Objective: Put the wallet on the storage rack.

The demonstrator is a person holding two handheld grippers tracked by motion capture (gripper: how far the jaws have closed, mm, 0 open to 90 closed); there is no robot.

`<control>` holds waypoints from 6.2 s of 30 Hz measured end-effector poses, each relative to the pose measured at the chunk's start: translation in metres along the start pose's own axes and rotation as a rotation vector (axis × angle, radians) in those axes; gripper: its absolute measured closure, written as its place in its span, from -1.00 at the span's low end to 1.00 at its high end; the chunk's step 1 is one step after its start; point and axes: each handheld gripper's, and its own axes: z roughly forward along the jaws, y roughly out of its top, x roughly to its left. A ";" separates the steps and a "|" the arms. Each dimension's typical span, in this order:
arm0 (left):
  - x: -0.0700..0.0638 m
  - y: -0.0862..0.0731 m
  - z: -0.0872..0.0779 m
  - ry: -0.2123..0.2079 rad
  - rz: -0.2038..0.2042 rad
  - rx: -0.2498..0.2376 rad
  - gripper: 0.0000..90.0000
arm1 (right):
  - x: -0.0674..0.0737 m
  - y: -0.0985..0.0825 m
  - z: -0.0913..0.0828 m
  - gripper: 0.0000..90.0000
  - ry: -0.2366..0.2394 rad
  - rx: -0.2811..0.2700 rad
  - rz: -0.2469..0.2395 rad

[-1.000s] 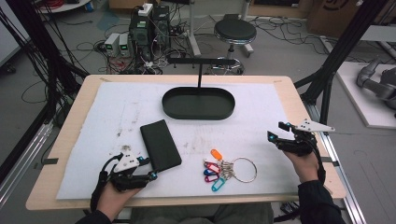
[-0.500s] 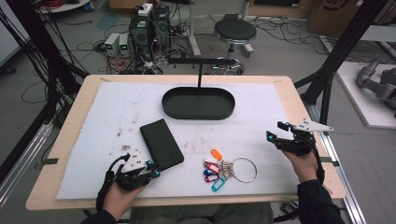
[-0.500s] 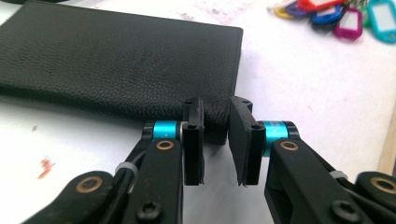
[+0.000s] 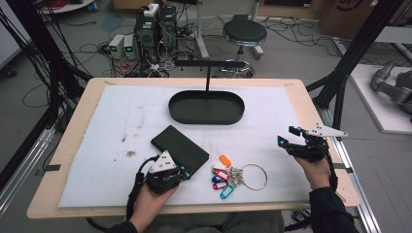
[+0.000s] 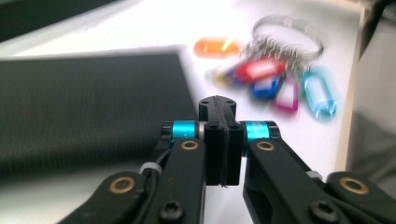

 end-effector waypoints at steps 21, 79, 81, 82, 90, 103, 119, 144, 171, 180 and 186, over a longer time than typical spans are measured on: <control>0.126 -0.006 -0.061 0.217 -0.066 -0.107 -0.06 | 0.005 0.003 0.002 -0.25 0.014 -0.005 -0.010; 0.108 -0.035 -0.066 0.083 -0.273 0.071 0.82 | 0.183 0.016 0.096 -0.08 0.424 0.162 -0.455; 0.108 -0.035 -0.067 0.080 -0.273 0.072 0.82 | 0.188 0.016 0.100 -0.06 0.426 0.173 -0.484; 0.108 -0.035 -0.067 0.079 -0.275 0.072 0.82 | 0.191 0.015 0.102 -0.05 0.429 0.190 -0.496; 0.108 -0.036 -0.067 0.073 -0.280 0.069 0.81 | 0.208 0.014 0.110 0.16 0.370 0.251 -0.660; 0.104 -0.033 -0.067 0.078 -0.210 -0.010 0.37 | 0.183 0.029 0.100 0.77 0.445 0.152 -0.519; 0.087 0.006 -0.034 0.118 0.235 -0.065 -0.18 | 0.123 0.045 0.084 0.78 0.580 0.100 -0.234; 0.092 0.022 -0.021 -0.130 0.170 -0.119 0.67 | 0.094 0.045 0.083 -0.03 0.452 0.059 -0.131; 0.089 0.017 -0.006 -0.138 0.176 -0.086 0.59 | 0.093 0.045 0.088 0.44 0.457 0.094 -0.223; 0.081 0.032 -0.013 -0.054 0.211 -0.128 0.64 | 0.069 0.047 0.066 0.34 0.305 -0.003 -0.127; 0.085 0.043 -0.017 -0.022 0.195 -0.188 0.64 | 0.050 0.042 0.048 0.32 0.148 -0.076 -0.061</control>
